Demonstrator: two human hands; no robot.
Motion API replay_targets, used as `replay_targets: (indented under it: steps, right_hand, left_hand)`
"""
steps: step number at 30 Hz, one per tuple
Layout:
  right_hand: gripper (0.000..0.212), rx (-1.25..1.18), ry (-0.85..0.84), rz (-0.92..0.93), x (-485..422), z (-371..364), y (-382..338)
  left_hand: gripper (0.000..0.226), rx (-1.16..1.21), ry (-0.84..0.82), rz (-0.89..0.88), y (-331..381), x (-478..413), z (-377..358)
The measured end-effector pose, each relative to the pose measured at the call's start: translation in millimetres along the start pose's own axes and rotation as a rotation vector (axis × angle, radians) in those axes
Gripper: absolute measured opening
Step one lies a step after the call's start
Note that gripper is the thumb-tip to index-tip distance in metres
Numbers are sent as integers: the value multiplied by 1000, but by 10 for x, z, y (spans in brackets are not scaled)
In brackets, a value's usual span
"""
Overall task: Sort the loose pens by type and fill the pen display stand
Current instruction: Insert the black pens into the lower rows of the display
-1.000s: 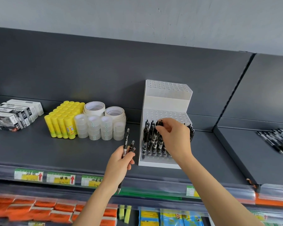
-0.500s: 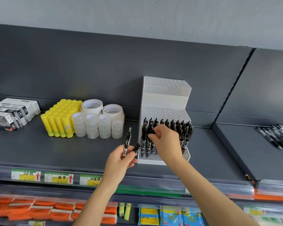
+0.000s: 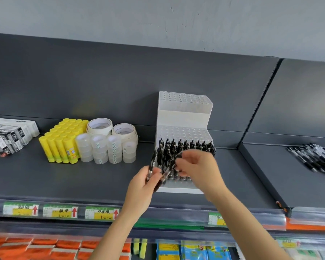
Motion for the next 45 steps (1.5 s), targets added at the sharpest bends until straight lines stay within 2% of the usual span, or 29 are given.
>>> replay_targets:
  steps: [4, 10, 17, 23, 26, 30, 33, 36, 40, 45]
  right_hand:
    - [8, 146, 200, 196, -153, 298, -310]
    - [18, 367, 198, 363, -131, 143, -433]
    - [19, 463, 59, 311, -144, -155, -161]
    - [20, 426, 63, 255, -138, -159, -81]
    - [18, 365, 54, 248, -92, -53, -81]
    - [12, 177, -118, 135, 38, -105, -51]
    - [6, 129, -85, 122, 57, -56, -48]
    - [5, 117, 2, 144, 5, 116, -111]
    - [9, 277, 159, 275, -120, 361, -296]
    - [9, 370, 168, 294, -193, 268, -266]
  left_hand:
    - [30, -47, 48, -26, -9, -32, 71]
    - [32, -9, 55, 73, -110, -30, 98]
    - [20, 11, 0, 68, -114, -5, 108]
    - [6, -91, -10, -14, -98, -19, 107]
    - [8, -83, -23, -21, -76, -19, 61]
    - [8, -54, -67, -49, 46, 4, -92]
    - [8, -72, -96, -91, 145, 30, -205]
    - [13, -235, -84, -203, 181, 17, -192]
    - [38, -680, -140, -441, 153, 2, -153]
    - [45, -779, -174, -453, 73, -28, -131]
Point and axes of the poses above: each hand's wrist, its own x-axis away from the middle knuckle, its own z-axis out of the back of the hand, y = z × x, the point moved 8 cm from there along -x, towards the middle knuckle, and after that the axes turned 15 degrees about y, right-handed, at the moved point
